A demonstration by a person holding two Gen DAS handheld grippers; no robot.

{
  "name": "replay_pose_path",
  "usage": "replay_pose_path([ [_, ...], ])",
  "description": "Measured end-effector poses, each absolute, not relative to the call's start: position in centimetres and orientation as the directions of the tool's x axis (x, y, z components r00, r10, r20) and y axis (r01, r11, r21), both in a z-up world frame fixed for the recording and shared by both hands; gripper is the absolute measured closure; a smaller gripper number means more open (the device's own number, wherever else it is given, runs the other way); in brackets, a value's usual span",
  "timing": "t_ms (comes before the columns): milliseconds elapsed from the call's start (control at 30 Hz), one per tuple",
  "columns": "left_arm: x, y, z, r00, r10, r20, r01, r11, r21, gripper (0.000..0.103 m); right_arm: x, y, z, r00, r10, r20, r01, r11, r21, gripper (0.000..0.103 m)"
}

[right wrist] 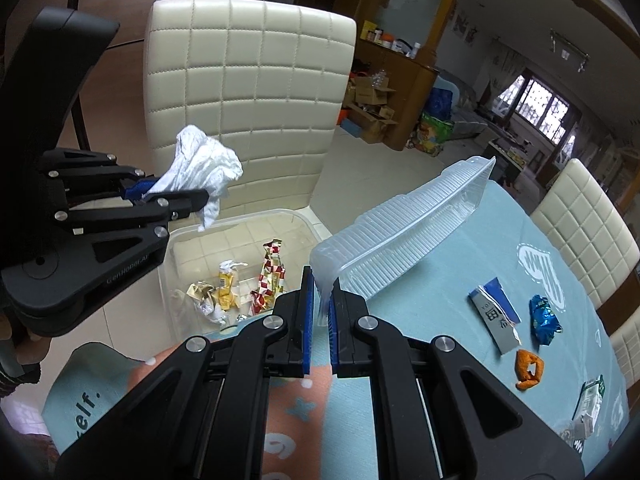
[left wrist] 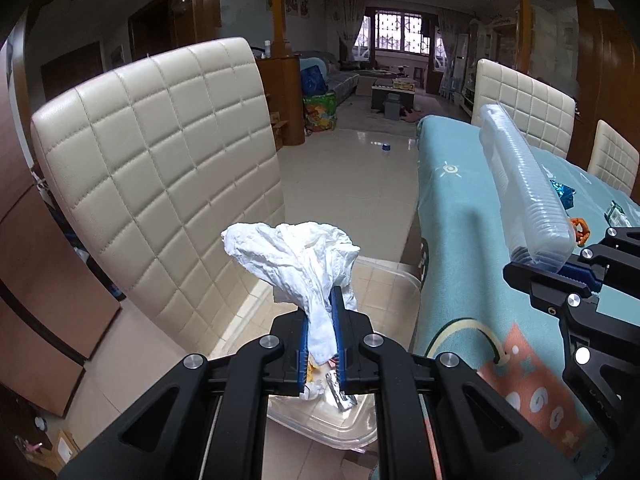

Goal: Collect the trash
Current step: 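Carry the tissue and tray over the bin and open the left tool, then open the right tool to drop the clear plastic tray into the bin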

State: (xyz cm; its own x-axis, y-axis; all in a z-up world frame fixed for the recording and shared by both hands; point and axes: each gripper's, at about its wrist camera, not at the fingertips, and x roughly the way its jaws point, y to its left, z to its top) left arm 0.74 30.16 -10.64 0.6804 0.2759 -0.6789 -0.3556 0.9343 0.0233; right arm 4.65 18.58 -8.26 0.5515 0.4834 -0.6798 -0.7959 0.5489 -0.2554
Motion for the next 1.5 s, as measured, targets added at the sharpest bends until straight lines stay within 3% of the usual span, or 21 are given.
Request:
replay_pose_path([
  [67,0.7,30.7,-11.0,0.672,0.235,-0.702,-0.349,0.937,-0.02,0.088,4.6,18.8,-8.4,0.549,0.482,-0.683,-0.798,0.546,-0.256,0.095],
  [100,0.7,30.8,-11.2,0.67,0.229,-0.706,-0.349,0.937,-0.028,0.076,4.6,18.8,-8.4,0.548,0.482,-0.683,-0.798,0.545,-0.257,0.095],
  [133,0.6,30.9,-11.3,0.669,0.229,-0.707,-0.354,0.935,-0.033,0.047,4.6,18.8,-8.4,0.547,0.482,-0.685,-0.799,0.543,-0.257,0.095],
  [200,0.0,31.0,-11.0,0.683,0.265,-0.681,-0.383,0.924,-0.025,0.02,4.6,19.0,-8.5,0.546,0.48,-0.687,-0.801,0.54,-0.258,0.095],
  [1200,-2.7,33.4,-11.5,0.669,0.341,-0.661,-0.461,0.888,-0.008,0.02,4.5,21.1,-10.1,0.521,0.443,-0.73,-0.807,0.533,-0.252,0.09],
  [1233,-2.6,33.3,-11.5,0.669,0.339,-0.661,-0.459,0.888,-0.008,0.02,4.7,20.9,-10.1,0.52,0.442,-0.731,-0.804,0.541,-0.246,0.083],
  [1300,-2.5,33.2,-11.6,0.67,0.337,-0.662,-0.456,0.89,-0.008,0.02,4.8,20.6,-10.0,0.525,0.445,-0.725,-0.8,0.549,-0.242,0.051],
  [1333,-2.5,33.1,-11.6,0.67,0.336,-0.662,-0.454,0.891,-0.007,0.02,4.7,20.3,-9.8,0.54,0.451,-0.711,-0.792,0.557,-0.248,0.027],
  [1500,-2.3,32.8,-11.4,0.674,0.332,-0.66,-0.446,0.895,-0.005,0.02,4.5,19.6,-9.0,0.581,0.46,-0.672,-0.77,0.578,-0.27,0.034],
])
